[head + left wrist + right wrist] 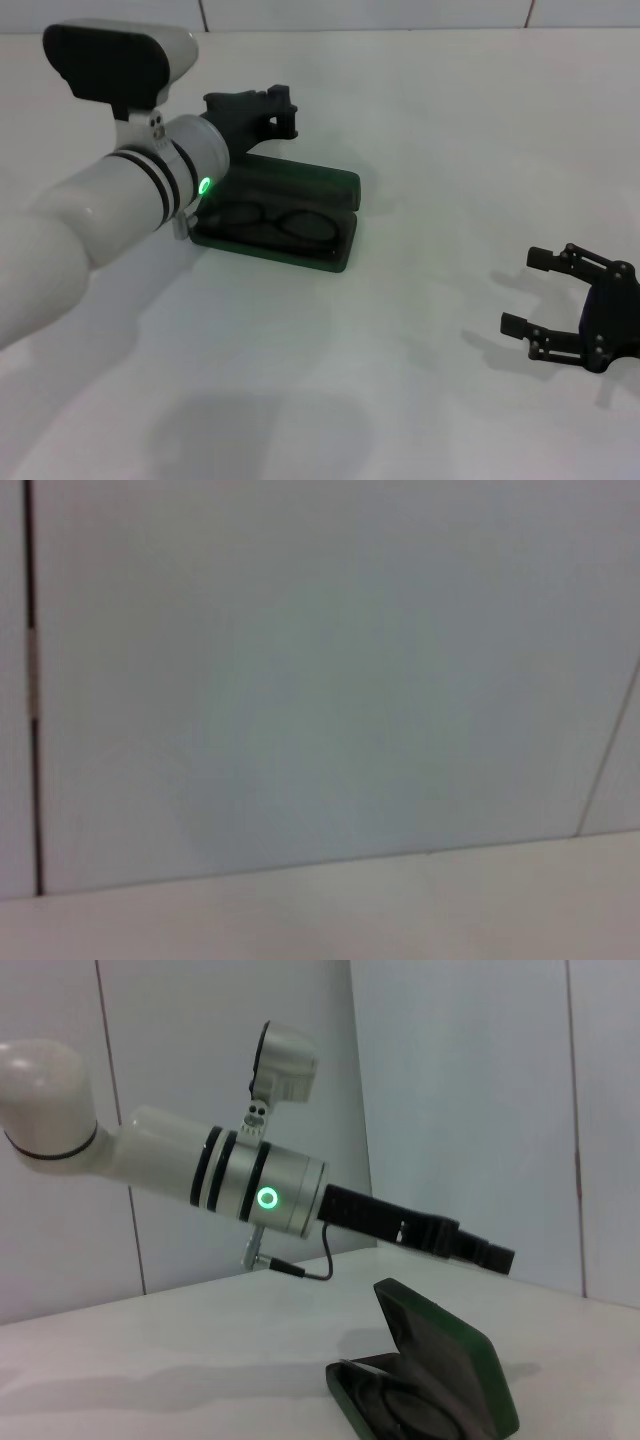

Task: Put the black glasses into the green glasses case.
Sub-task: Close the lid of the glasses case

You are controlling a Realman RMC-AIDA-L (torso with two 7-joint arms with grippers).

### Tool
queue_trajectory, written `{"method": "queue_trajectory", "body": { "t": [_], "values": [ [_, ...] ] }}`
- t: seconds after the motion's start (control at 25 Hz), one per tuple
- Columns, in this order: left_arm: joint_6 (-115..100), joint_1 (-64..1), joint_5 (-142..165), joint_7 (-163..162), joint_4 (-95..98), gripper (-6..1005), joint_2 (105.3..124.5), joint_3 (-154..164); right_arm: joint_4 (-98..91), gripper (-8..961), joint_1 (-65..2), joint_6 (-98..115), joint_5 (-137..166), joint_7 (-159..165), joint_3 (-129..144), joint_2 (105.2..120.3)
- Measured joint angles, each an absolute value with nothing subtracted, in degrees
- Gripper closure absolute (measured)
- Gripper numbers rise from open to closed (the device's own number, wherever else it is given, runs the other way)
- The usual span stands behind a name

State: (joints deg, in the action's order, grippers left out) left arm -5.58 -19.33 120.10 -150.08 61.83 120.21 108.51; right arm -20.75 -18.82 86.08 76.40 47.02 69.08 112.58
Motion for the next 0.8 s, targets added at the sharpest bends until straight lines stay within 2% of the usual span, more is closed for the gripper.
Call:
{"method": "queue_trajectory", "body": {
  "t": [0.8],
  "values": [
    [-1.83, -18.76, 119.41, -150.94, 58.3, 986, 119.93, 112.25, -20.74, 81, -19.44, 85.25, 76.7, 47.02, 69.08, 112.75]
  ]
}}
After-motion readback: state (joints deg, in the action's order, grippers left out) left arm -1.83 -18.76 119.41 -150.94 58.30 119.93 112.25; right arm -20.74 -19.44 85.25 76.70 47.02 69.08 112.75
